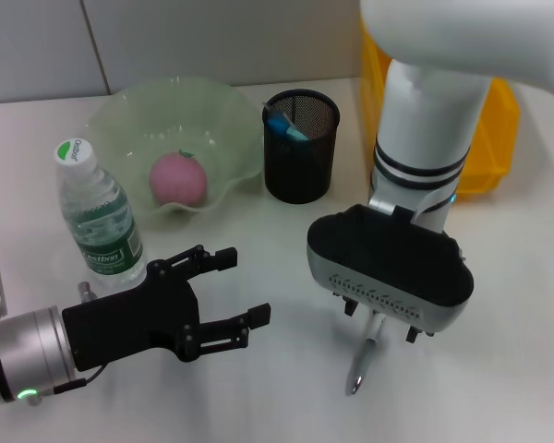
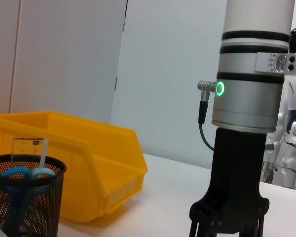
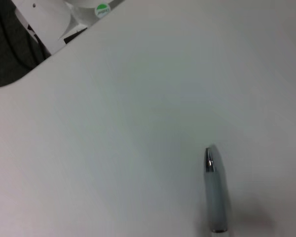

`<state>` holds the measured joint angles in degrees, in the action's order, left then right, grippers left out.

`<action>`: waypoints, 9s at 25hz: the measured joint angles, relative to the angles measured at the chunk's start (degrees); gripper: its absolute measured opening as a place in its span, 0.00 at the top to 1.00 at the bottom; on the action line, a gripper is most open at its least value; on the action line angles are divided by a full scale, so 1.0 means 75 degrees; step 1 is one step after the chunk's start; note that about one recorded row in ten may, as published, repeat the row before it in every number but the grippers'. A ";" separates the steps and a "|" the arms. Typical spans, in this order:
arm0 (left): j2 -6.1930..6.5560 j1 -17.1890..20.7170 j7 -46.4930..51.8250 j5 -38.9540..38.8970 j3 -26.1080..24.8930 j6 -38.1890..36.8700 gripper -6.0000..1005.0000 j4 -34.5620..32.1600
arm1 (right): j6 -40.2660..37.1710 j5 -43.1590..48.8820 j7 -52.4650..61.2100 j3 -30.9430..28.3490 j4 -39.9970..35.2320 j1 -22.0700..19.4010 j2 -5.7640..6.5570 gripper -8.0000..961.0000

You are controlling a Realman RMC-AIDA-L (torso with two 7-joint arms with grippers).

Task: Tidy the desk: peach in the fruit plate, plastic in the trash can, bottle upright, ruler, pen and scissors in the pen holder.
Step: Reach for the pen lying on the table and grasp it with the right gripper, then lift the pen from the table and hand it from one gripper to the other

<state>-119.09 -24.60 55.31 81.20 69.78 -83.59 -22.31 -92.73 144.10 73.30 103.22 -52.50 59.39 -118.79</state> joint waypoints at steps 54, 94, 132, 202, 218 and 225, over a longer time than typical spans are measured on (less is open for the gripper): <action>0.0000 0.0042 0.0028 -0.0019 -0.0058 0.0024 0.14 -0.0002 | 0.0483 0.0045 0.0305 0.0629 0.0151 -0.0089 -0.0014 0.69; -0.0011 0.0070 0.0009 -0.0114 -0.0011 0.0024 0.14 -0.0002 | 0.0482 0.0055 0.0399 0.0818 0.0073 -0.0127 -0.0017 0.72; -0.0011 0.0069 0.0028 -0.0120 -0.0035 0.0020 0.14 -0.0002 | 0.0741 -0.0018 0.0399 0.1015 0.0068 -0.0114 0.0019 0.73; -0.0012 0.0152 -0.0028 -0.0357 -0.0004 -0.0038 0.20 -0.0043 | 0.1056 -0.0279 0.0385 0.0575 -0.0003 -0.0198 0.0025 0.86; -0.0004 0.0123 -0.0180 -0.0620 -0.0028 -0.0289 0.21 -0.0103 | 0.0394 -0.0385 0.0256 -0.2567 -0.1268 -0.1608 0.0003 0.86; 0.0000 0.0118 -0.0400 -0.0706 -0.0015 -0.0363 0.31 -0.0108 | 0.0379 -0.0517 0.0127 -0.3655 -0.1317 -0.2304 -0.0024 0.86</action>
<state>-119.09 -23.72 52.31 75.91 69.67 -86.30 -23.12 -89.89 140.22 74.25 75.81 -62.38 42.11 -118.96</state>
